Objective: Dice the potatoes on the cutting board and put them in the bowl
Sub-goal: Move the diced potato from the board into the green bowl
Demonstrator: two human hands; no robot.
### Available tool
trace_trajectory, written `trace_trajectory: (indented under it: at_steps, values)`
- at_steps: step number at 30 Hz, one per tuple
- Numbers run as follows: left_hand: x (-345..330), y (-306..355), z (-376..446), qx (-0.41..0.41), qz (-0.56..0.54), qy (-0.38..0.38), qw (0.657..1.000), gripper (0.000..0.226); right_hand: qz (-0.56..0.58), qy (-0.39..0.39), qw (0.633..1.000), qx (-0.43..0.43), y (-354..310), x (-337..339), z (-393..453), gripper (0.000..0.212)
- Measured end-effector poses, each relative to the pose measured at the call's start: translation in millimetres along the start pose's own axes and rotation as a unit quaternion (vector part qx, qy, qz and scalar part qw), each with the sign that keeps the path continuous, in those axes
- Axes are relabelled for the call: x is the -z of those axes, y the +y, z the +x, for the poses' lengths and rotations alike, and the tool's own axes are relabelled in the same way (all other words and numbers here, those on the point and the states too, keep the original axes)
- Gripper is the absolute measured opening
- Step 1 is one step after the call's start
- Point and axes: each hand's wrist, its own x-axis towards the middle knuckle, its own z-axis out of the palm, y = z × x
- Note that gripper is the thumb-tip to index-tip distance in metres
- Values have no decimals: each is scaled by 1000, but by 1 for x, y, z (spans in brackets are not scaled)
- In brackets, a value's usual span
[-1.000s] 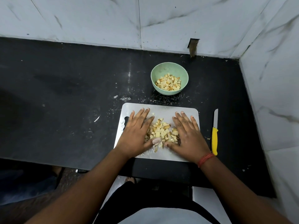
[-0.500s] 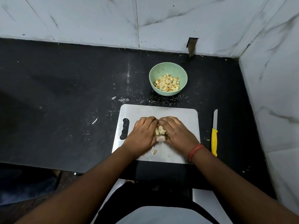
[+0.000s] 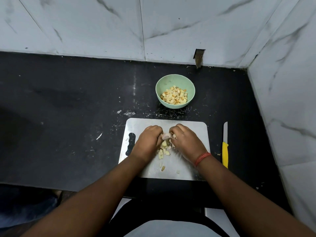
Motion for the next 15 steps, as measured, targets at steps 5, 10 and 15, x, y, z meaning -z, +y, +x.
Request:
trace_trajectory:
  at_steps: [5, 10, 15]
  values:
    - [9, 18, 1, 54, -106, 66, 991, 41, 192, 47, 969, -149, -19, 19, 4, 12]
    - [11, 42, 7, 120, -244, 87, 958, 60, 568, 32, 754, -328, -31, 26, 7, 19]
    - [26, 71, 31, 133, -329, 116, 928, 59, 708, 51, 596, -376, -36, 42, 23, 14]
